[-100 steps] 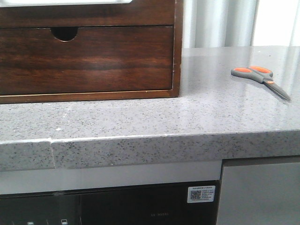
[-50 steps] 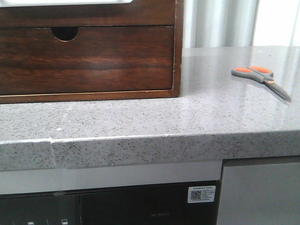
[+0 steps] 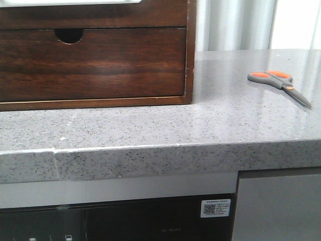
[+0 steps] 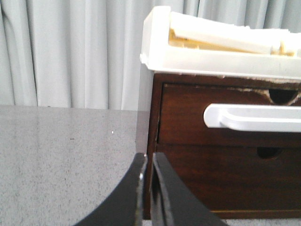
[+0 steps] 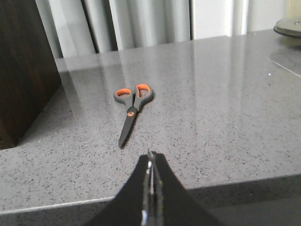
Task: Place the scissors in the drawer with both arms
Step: 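Move the left gripper to the white drawer handle and grasp it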
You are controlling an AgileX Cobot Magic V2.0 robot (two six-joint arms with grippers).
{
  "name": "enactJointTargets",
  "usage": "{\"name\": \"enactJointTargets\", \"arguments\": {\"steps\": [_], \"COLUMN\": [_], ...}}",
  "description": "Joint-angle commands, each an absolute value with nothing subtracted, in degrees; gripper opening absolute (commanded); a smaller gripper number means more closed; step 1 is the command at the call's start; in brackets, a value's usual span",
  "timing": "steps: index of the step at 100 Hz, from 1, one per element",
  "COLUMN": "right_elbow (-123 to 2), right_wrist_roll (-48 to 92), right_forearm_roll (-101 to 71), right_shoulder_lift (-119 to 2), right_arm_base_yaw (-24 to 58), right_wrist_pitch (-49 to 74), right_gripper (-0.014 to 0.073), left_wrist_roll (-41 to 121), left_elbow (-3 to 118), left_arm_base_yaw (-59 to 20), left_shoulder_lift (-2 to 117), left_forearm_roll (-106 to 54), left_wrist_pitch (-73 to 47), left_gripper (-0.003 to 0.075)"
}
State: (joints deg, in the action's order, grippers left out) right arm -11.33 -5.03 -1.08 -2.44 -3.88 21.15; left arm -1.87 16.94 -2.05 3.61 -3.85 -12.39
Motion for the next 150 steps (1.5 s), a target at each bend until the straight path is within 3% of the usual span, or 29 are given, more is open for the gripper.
{"name": "enactJointTargets", "arguments": {"steps": [1, 34, 39, 52, 59, 81, 122, 150], "right_elbow": [-16.6, -22.4, -22.4, -22.4, -22.4, -22.4, -22.4, -22.4], "right_wrist_roll": [-4.5, -4.5, -4.5, -4.5, -4.5, -4.5, -4.5, -4.5], "right_forearm_roll": [-1.0, -1.0, -1.0, -1.0, -1.0, -1.0, -1.0, -1.0], "right_shoulder_lift": [-5.9, -14.0, -14.3, -14.4, -14.4, -14.4, -14.4, -14.4], "right_arm_base_yaw": [-4.2, -4.2, -4.2, -4.2, -4.2, -4.2, -4.2, -4.2], "right_wrist_pitch": [21.1, 20.8, 20.5, 20.7, 21.3, 21.3, 21.5, 21.8], "right_gripper": [-0.0055, -0.0055, -0.0055, -0.0055, -0.0055, -0.0055, -0.0055, -0.0055], "left_wrist_roll": [-1.5, -1.5, -1.5, -1.5, -1.6, -1.6, -1.6, 2.8], "left_elbow": [21.1, 22.1, 22.1, 22.1, 22.1, 22.1, 22.2, 23.1], "left_arm_base_yaw": [-1.9, -1.9, -1.9, -1.9, -1.9, -1.9, -1.9, -1.9], "left_shoulder_lift": [7.2, 12.0, 12.5, 14.2, 15.5, 20.5, 35.4, 44.0], "left_forearm_roll": [-3.8, -2.7, -2.7, -2.7, -3.6, 3.4, 50.7, 52.3], "left_wrist_pitch": [-8.5, -4.5, -4.3, -2.7, 0.0, 7.3, 32.6, 42.1], "left_gripper": [-0.002, 0.0, 0.0057, 0.0314, 0.0373, 0.0317, 0.0312, 0.0312]}}
